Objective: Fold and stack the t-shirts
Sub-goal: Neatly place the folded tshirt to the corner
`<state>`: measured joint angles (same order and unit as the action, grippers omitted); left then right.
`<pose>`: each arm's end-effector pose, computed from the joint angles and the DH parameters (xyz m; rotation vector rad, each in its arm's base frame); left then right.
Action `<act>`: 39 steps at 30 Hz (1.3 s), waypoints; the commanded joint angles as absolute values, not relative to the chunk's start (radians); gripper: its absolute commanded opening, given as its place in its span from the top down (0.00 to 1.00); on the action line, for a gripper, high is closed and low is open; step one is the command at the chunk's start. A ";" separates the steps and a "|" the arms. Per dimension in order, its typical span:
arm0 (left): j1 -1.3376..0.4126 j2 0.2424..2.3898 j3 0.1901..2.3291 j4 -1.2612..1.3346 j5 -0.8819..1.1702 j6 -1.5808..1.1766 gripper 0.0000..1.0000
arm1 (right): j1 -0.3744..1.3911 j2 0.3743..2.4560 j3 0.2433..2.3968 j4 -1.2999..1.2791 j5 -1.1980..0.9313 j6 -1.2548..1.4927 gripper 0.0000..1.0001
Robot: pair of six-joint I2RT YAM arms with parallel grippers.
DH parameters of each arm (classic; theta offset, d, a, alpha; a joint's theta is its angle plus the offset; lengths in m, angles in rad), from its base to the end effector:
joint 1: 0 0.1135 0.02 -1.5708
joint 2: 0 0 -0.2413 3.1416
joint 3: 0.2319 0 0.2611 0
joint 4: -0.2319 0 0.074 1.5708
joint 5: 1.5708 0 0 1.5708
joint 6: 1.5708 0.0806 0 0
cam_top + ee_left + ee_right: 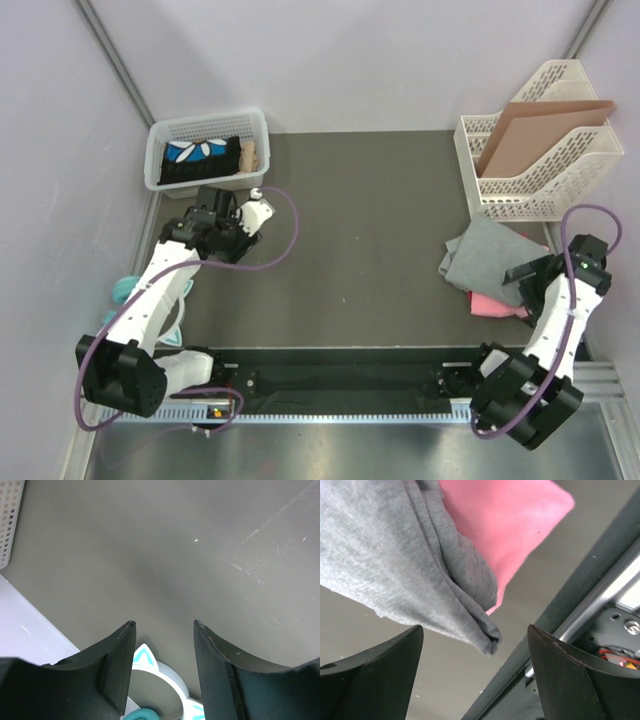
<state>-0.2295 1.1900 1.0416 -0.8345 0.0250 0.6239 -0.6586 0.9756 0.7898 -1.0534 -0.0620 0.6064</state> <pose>0.2685 -0.0648 0.2307 1.0674 2.3244 0.1203 0.1579 -0.1159 0.1793 1.6480 2.2731 0.0748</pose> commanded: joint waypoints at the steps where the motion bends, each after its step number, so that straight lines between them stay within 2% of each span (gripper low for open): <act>1: -0.227 1.209 1.104 -0.845 0.032 0.627 0.45 | -0.663 1.041 0.943 -1.066 -0.009 0.641 0.16; 6: -0.227 1.209 1.132 -0.864 0.026 0.634 0.45 | -0.663 1.160 1.159 -1.031 -0.071 0.666 0.14; 11: -0.227 1.219 1.144 -0.884 0.017 0.626 0.45 | -0.673 1.270 1.250 -0.986 -0.023 0.672 0.15; 19: -0.229 1.238 1.158 -0.890 0.009 0.618 0.45 | -0.690 1.382 1.149 -0.876 0.041 0.666 0.23; 22: -0.229 1.238 1.160 -0.894 0.009 0.615 0.45 | -0.707 1.419 1.120 -0.847 0.046 0.663 0.28; 23: -0.227 1.236 1.155 -0.896 0.009 0.615 0.45 | -0.712 1.430 1.118 -0.842 0.054 0.666 0.33; 26: -0.227 1.235 1.155 -0.905 0.009 0.615 0.45 | -0.724 1.473 1.129 -0.839 0.054 0.670 0.38; 33: -0.229 1.213 1.132 -0.905 -0.023 0.620 0.45 | -0.730 1.545 1.161 -0.830 0.046 0.689 0.41; 39: -0.227 1.197 1.104 -0.910 -0.012 0.620 0.45 | -0.730 1.591 1.187 -0.813 0.051 0.704 0.49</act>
